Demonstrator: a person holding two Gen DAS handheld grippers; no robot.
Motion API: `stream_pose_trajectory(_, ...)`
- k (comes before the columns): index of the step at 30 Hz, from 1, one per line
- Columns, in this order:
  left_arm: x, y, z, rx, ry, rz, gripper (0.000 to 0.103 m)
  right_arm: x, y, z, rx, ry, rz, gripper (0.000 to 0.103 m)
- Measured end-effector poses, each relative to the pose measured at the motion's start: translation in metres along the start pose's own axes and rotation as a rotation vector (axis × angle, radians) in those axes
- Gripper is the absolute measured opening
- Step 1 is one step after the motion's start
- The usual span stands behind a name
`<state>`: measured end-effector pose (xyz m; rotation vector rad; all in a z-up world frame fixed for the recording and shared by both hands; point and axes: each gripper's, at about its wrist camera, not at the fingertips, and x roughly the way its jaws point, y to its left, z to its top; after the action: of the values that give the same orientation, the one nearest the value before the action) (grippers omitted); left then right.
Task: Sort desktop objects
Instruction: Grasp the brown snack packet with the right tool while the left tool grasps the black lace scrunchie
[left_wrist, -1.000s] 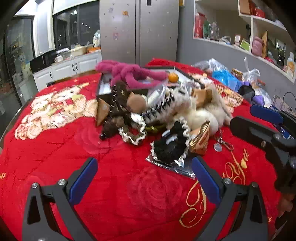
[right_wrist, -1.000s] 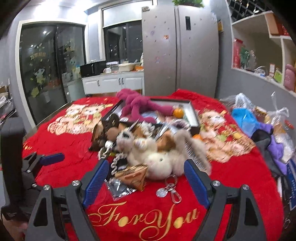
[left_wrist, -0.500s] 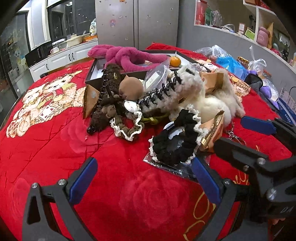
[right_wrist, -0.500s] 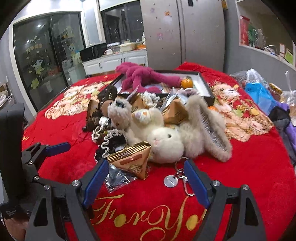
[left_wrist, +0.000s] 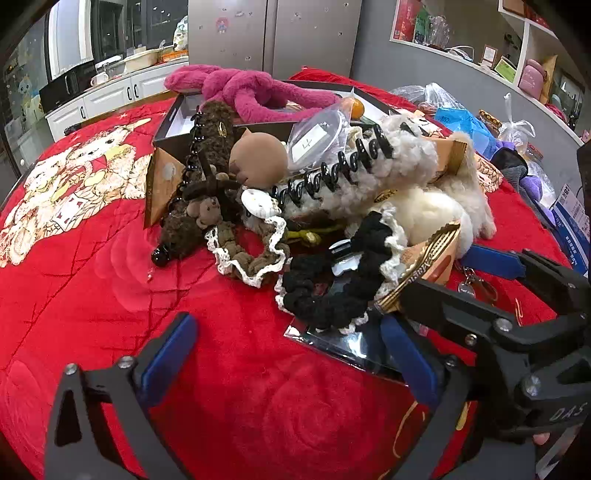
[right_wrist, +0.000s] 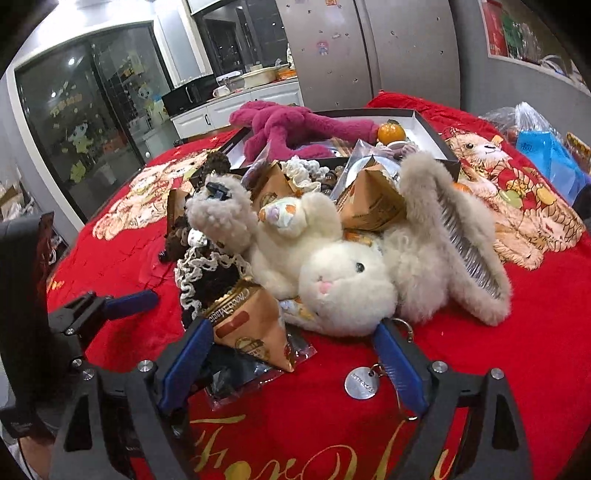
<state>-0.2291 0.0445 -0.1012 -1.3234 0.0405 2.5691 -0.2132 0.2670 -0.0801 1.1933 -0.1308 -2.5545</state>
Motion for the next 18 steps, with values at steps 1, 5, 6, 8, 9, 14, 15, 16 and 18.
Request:
stream_pose_trajectory(1, -0.001, -0.001, 0.000, 0.009, -0.006, -0.002, 0.093, 0.001, 0.000, 0.000, 0.004, -0.002, 0.004, 0.091)
stream_pose_trajectory(5, -0.006, -0.002, -0.002, 0.028, -0.023, 0.010, 0.066, 0.003, 0.001, -0.001, 0.012, 0.001, 0.002, 0.091)
stream_pose_trajectory(6, -0.007, -0.002, -0.002, 0.025, -0.027, 0.023, 0.061, 0.002, 0.003, -0.001, 0.010, 0.000, -0.004, 0.090)
stream_pose_trajectory(8, -0.009, 0.004, -0.002, 0.014, -0.028, 0.029, 0.047, 0.001, 0.004, -0.002, 0.006, 0.004, -0.002, 0.090)
stream_pose_trajectory(9, -0.010, 0.007, -0.002, 0.004, -0.029, 0.031, 0.043, -0.001, 0.005, -0.003, 0.010, 0.005, 0.003, 0.090)
stream_pose_trajectory(14, -0.012, 0.018, -0.004, -0.021, -0.034, 0.051, 0.016, -0.008, 0.006, -0.005, 0.014, -0.005, 0.026, 0.090)
stream_pose_trajectory(15, -0.012, 0.018, -0.004, -0.018, -0.036, 0.058, 0.014, -0.009, 0.007, -0.004, 0.012, -0.008, 0.028, 0.090)
stream_pose_trajectory(16, -0.013, 0.019, -0.005, -0.017, -0.037, 0.059, 0.010, -0.010, 0.009, -0.005, 0.006, -0.011, 0.028, 0.088)
stream_pose_trajectory(18, -0.014, 0.018, -0.006, -0.017, -0.039, 0.051, 0.008, -0.012, 0.015, -0.005, -0.019, -0.013, 0.024, 0.082)
